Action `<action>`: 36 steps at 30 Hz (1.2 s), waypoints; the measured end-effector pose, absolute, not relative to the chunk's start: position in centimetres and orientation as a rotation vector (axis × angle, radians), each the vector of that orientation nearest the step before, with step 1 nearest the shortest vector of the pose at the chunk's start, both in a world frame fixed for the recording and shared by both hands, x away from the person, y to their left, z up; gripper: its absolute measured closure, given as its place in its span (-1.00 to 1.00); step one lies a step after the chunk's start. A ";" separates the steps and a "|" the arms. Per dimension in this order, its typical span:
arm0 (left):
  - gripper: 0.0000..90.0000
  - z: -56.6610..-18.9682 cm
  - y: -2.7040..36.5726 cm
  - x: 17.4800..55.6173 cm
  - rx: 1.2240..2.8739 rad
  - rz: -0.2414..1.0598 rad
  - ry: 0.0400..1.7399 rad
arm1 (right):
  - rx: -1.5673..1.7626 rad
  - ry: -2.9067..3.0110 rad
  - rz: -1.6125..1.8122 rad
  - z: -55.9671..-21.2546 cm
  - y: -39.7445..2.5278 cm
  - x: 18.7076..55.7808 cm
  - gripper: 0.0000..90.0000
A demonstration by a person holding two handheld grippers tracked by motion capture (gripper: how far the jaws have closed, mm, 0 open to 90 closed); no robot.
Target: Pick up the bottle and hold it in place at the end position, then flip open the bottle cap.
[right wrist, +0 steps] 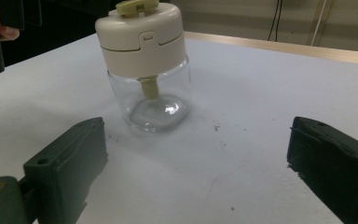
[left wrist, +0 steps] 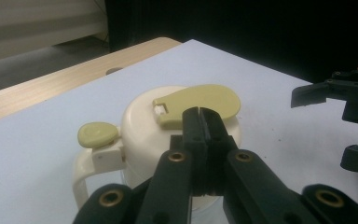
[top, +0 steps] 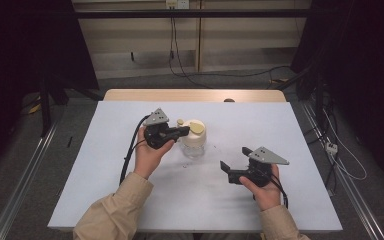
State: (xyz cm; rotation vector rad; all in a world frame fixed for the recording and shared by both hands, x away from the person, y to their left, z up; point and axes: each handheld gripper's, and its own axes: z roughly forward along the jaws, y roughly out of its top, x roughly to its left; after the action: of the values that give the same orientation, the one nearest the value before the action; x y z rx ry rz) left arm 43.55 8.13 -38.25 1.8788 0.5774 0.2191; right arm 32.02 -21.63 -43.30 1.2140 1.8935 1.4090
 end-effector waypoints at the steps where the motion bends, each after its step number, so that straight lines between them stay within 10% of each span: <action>1: 1.00 -38.2 8.1 43.5 1.879 0.221 0.582 | 1.217 1.892 1.413 -43.2 -21.5 32.1 -0.91; 22: 1.00 -38.2 8.1 43.3 1.881 0.241 0.592 | 1.242 1.922 1.444 -41.3 -19.4 34.8 -0.72; 36: 1.00 -38.2 8.1 43.2 1.879 0.255 0.621 | 1.203 1.977 1.455 -39.8 -18.6 35.8 0.56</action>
State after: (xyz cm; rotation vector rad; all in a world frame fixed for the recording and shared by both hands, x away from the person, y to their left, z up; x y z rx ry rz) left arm 43.16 8.13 -38.16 1.8787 0.6209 0.2551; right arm 35.84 -18.57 -39.78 1.2031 1.9772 1.4549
